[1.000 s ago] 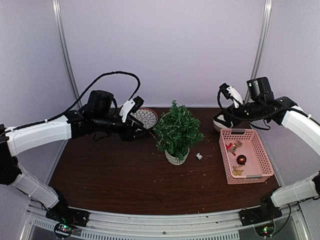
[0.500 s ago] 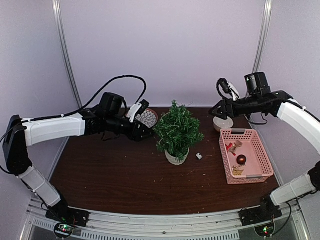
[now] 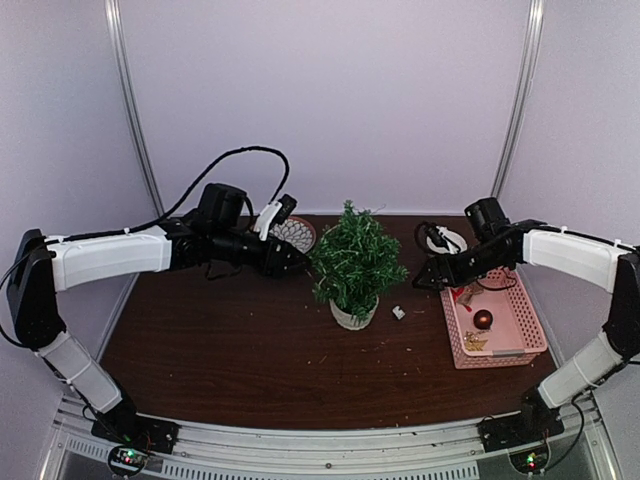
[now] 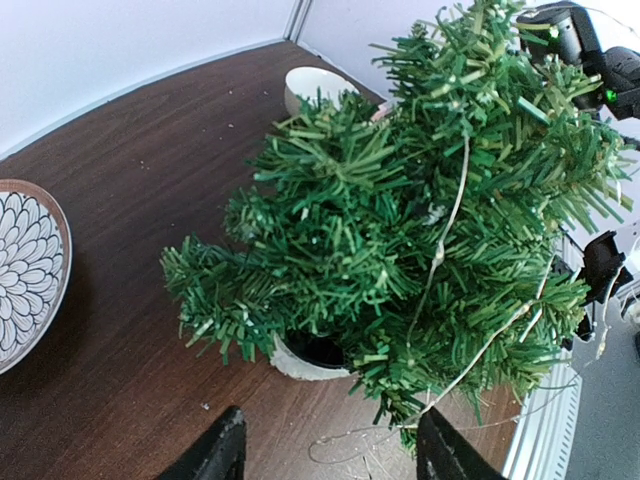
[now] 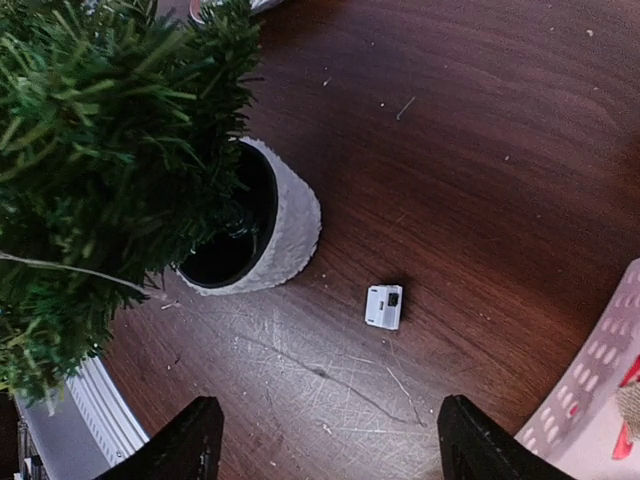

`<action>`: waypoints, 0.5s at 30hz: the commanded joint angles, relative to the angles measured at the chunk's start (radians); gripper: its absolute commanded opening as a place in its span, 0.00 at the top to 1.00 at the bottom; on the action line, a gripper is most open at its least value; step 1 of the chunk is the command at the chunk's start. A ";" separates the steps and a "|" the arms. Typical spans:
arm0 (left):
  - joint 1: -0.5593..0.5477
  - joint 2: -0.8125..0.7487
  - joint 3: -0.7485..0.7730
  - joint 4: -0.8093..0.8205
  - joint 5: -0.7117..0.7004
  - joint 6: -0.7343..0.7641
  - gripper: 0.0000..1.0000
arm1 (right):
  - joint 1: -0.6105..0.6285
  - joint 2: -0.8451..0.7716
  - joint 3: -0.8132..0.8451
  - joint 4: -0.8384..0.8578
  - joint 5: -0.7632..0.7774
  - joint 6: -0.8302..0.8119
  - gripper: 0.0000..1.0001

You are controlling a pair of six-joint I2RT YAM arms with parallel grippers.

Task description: Decorate the small christmas tree

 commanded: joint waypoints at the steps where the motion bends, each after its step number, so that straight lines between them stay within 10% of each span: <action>1: 0.012 -0.007 0.009 0.042 0.013 0.002 0.42 | -0.006 0.042 -0.030 0.150 -0.107 -0.019 0.21; 6: 0.012 -0.021 0.004 0.046 0.023 0.009 0.42 | -0.006 0.085 -0.040 0.215 -0.132 -0.023 0.28; 11: 0.011 -0.106 -0.026 0.031 0.033 0.070 0.46 | -0.006 0.087 -0.036 0.199 -0.170 -0.030 0.75; 15: -0.008 -0.169 -0.007 -0.070 0.025 0.187 0.47 | -0.006 0.017 -0.049 0.180 -0.146 -0.012 0.95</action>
